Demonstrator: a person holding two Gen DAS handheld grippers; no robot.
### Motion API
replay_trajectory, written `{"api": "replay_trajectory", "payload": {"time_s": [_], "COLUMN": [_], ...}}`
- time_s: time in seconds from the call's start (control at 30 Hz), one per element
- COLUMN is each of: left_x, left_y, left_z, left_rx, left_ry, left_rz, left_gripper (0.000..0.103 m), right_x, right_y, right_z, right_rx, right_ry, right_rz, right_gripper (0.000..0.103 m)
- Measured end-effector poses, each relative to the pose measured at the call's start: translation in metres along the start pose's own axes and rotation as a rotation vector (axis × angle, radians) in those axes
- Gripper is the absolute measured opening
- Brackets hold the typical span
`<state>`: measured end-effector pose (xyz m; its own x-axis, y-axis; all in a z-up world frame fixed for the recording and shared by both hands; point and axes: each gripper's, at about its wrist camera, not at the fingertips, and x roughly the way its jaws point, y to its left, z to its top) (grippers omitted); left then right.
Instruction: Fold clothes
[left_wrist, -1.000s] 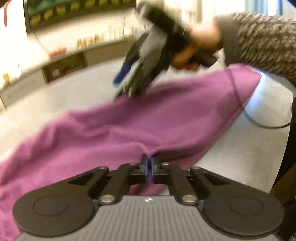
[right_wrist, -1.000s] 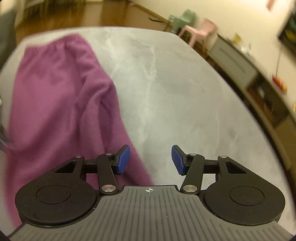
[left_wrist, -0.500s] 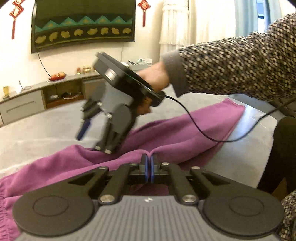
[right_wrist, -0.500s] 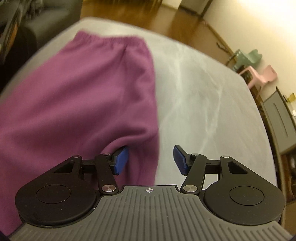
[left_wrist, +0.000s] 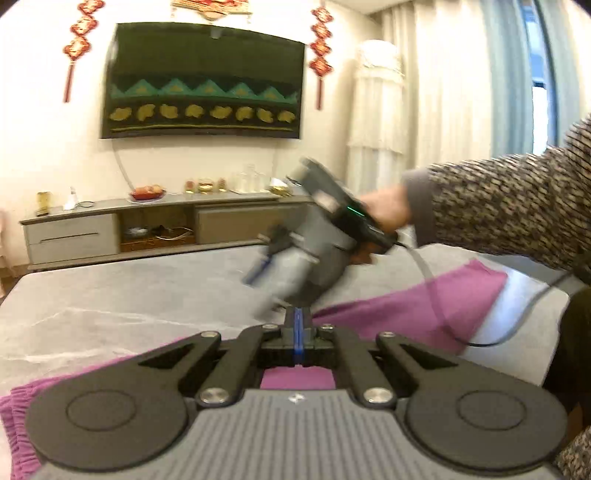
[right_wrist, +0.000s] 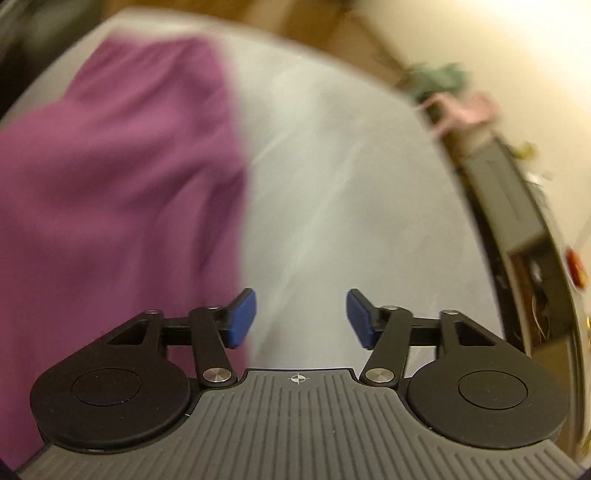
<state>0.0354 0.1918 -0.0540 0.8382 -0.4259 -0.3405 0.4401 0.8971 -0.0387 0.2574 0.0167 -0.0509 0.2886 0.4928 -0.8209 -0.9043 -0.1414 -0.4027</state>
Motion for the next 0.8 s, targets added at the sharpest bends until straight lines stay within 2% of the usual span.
{"api": "replay_trajectory", "payload": {"time_s": [0.07, 0.1, 0.17, 0.2, 0.27, 0.33, 0.4, 0.43, 0.47, 0.5, 0.53, 0.6, 0.67, 0.73, 0.77, 0.8], "left_x": [0.004, 0.008, 0.017, 0.022, 0.028, 0.036, 0.042, 0.046, 0.050, 0.054, 0.062, 0.083, 0.109, 0.131, 0.139, 0.145], "left_y": [0.001, -0.004, -0.017, -0.023, -0.034, -0.031, -0.020, -0.006, 0.009, 0.025, 0.041, 0.075, 0.089, 0.089, 0.087, 0.085], "left_z": [-0.001, -0.002, -0.006, -0.007, -0.014, -0.015, -0.010, -0.005, 0.000, 0.006, 0.011, 0.021, 0.023, 0.019, 0.014, 0.008], "left_rx": [-0.003, 0.028, 0.104, 0.142, 0.206, 0.207, 0.153, 0.086, 0.008, -0.071, -0.147, -0.298, -0.361, -0.377, -0.384, -0.390], "left_ry": [0.036, 0.066, 0.125, 0.155, 0.193, 0.209, 0.211, 0.212, 0.213, 0.213, 0.231, 0.278, 0.361, 0.426, 0.454, 0.481], "left_rz": [-0.024, -0.031, -0.038, -0.041, -0.040, -0.014, 0.021, 0.038, 0.054, 0.071, 0.062, 0.029, -0.003, -0.012, -0.006, 0.004], "left_gripper": [0.001, 0.001, 0.007, 0.012, 0.020, 0.020, 0.024, 0.040, 0.059, 0.066, 0.073, 0.075, 0.076, 0.074, 0.068, 0.059], "right_x": [-0.002, -0.003, -0.011, -0.017, -0.026, -0.022, -0.009, -0.001, -0.003, -0.009, -0.015, -0.024, -0.030, -0.034, -0.034, -0.033], "right_y": [0.007, 0.010, 0.006, 0.003, -0.015, -0.023, -0.008, 0.003, 0.013, 0.019, 0.025, 0.054, 0.088, 0.121, 0.140, 0.151], "right_z": [-0.009, -0.014, -0.015, -0.015, -0.018, -0.026, -0.027, -0.026, -0.025, -0.023, -0.022, -0.016, -0.010, -0.010, -0.013, -0.014], "right_rx": [-0.046, -0.067, -0.016, 0.025, 0.272, 0.483, 0.493, 0.474, 0.439, 0.422, 0.404, 0.267, 0.103, -0.060, -0.161, -0.213], "right_ry": [0.052, 0.077, 0.076, 0.061, 0.005, -0.056, -0.026, 0.002, -0.026, -0.054, -0.081, -0.096, -0.101, -0.107, -0.105, -0.105], "right_rz": [0.035, 0.054, 0.108, 0.132, 0.228, 0.351, 0.352, 0.321, 0.280, 0.250, 0.220, 0.097, -0.027, -0.149, -0.211, -0.237], "right_gripper": [0.055, 0.054, 0.047, 0.046, 0.045, 0.045, 0.044, 0.035, 0.028, 0.000, 0.000, 0.000, 0.000, 0.000, 0.000, 0.000]}}
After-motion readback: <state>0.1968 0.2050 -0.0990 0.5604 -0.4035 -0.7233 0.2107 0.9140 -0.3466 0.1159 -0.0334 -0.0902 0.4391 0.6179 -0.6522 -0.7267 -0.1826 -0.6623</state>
